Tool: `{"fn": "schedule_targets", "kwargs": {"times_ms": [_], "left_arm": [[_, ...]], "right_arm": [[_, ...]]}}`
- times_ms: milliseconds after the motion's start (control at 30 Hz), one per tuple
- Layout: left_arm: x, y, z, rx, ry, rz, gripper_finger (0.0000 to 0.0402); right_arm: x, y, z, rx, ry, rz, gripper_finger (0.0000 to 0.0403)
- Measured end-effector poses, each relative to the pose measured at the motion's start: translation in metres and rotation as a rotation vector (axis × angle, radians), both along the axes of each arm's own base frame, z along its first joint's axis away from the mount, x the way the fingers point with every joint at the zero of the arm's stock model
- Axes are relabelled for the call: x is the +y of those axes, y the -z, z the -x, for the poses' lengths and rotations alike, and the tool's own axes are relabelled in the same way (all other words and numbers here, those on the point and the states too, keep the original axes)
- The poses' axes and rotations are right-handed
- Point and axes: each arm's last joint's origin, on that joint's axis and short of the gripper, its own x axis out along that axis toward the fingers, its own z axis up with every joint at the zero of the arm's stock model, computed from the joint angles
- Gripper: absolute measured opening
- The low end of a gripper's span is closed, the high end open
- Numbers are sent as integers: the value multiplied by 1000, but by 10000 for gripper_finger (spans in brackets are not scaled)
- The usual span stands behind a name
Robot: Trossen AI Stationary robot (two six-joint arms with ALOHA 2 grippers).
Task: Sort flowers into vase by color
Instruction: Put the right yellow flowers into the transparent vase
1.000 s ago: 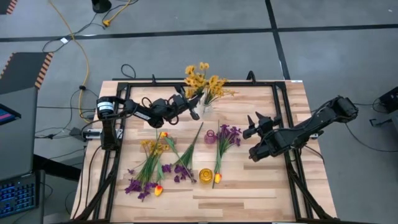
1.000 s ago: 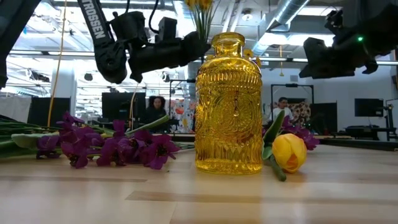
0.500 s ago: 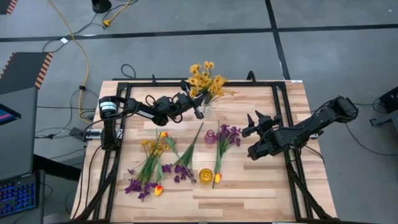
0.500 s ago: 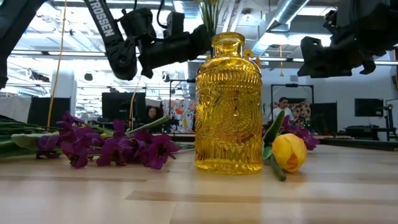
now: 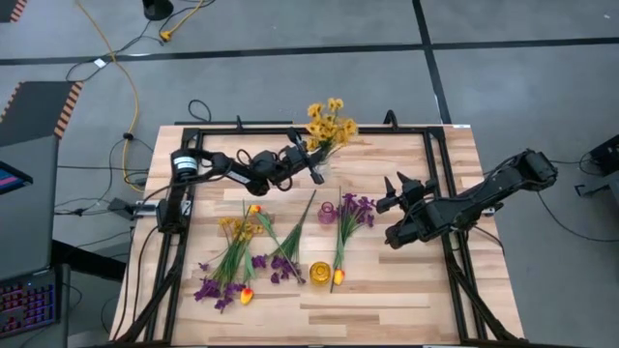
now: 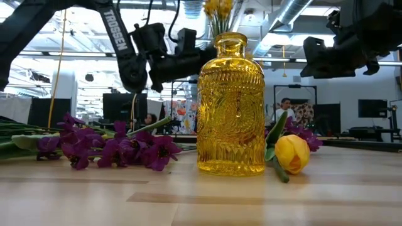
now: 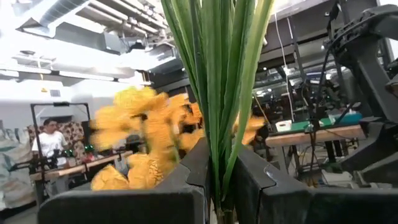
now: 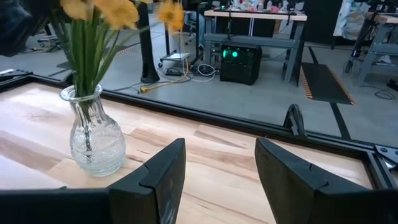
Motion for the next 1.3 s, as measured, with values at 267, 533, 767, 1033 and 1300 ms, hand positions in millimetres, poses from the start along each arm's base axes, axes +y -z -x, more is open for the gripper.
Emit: {"fn": "schedule_targets", "kwargs": {"times_ms": [267,533,767,1033,1300], "left_arm": [[1,4,-3,27,0,8,27],[-5,5,-5,45,1,21,35],[-17,7,-9,81,-142,29,35],[-26,8,-11,106,-198,7,36],[-26,9,-11,113,-197,13,39]], "right_arm": [[0,0,0,22,-5,7,219],[0,0,0,21,-5,6,219],[0,0,0,20,-5,5,219],[0,0,0,19,-5,4,219],[1,0,-1,6,-5,-1,219]]}}
